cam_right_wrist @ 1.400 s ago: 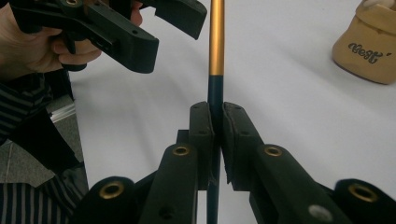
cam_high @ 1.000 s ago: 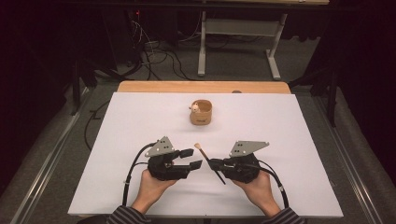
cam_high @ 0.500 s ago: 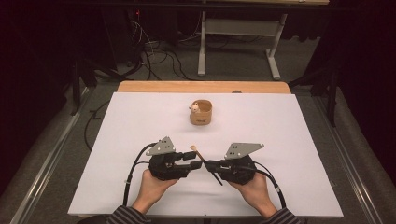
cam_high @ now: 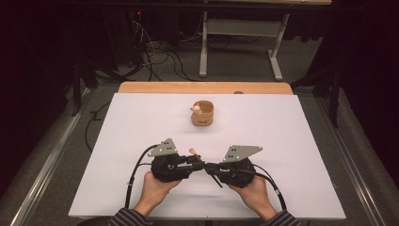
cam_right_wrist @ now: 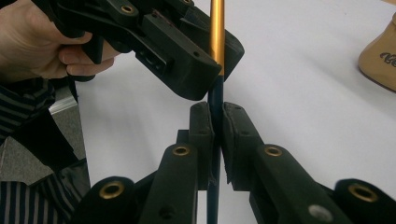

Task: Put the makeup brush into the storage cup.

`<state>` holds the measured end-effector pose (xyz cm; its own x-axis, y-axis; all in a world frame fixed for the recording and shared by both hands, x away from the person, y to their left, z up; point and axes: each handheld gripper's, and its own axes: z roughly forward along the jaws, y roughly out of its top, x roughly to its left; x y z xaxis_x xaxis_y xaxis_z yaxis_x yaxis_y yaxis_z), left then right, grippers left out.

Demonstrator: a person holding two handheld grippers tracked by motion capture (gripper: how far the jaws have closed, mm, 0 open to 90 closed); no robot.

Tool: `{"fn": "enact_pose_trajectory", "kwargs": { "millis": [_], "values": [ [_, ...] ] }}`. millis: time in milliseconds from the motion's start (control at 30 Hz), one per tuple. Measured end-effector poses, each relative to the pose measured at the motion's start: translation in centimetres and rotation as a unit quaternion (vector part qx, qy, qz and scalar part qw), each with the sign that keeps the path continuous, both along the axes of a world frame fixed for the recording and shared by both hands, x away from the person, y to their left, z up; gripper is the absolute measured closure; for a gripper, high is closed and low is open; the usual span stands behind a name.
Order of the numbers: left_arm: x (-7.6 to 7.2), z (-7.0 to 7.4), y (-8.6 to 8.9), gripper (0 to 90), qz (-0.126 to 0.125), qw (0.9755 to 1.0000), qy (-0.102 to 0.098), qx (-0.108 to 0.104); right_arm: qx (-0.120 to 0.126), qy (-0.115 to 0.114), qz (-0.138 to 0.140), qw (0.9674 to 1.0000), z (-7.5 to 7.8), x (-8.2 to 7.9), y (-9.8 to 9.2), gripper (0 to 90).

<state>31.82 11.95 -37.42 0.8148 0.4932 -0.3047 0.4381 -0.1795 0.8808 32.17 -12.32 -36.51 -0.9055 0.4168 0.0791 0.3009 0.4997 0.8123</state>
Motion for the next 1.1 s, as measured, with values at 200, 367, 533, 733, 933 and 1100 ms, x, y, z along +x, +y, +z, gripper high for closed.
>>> {"fn": "enact_pose_trajectory", "kwargs": {
  "millis": [200,367,533,733,933,1100],
  "values": [
    [-0.09,0.09,0.05,71.3,-0.002,0.9999,0.0,-0.01,-0.002,-0.004,0.001,1.0,-0.04,-0.15,0.14,85.2],
    [-0.11,0.03,0.07,73.9,-0.004,0.9999,-0.005,-0.016,0.001,-0.01,0.002,0.9999,-0.03,-0.25,0.2,85.2],
    [-0.18,0.09,0.07,76.6,-0.009,0.9997,-0.005,-0.021,-0.005,-0.012,0.006,0.9999,-0.2,-0.33,0.43,85.2],
    [-0.22,0.14,-0.01,80.6,-0.012,0.9995,-0.005,-0.028,-0.001,-0.015,0.009,0.9998,-0.07,-0.46,0.37,85.2],
    [-0.49,0.29,-0.13,82.3,-0.015,0.9994,-0.014,-0.028,0.007,-0.015,0.01,0.9998,0.06,-0.55,0.33,85.2],
    [-0.67,0.19,-0.33,82.8,-0.023,0.9992,-0.023,-0.023,0.007,-0.017,0.012,0.9998,0.02,-0.73,0.32,85.2]
  ]
}}
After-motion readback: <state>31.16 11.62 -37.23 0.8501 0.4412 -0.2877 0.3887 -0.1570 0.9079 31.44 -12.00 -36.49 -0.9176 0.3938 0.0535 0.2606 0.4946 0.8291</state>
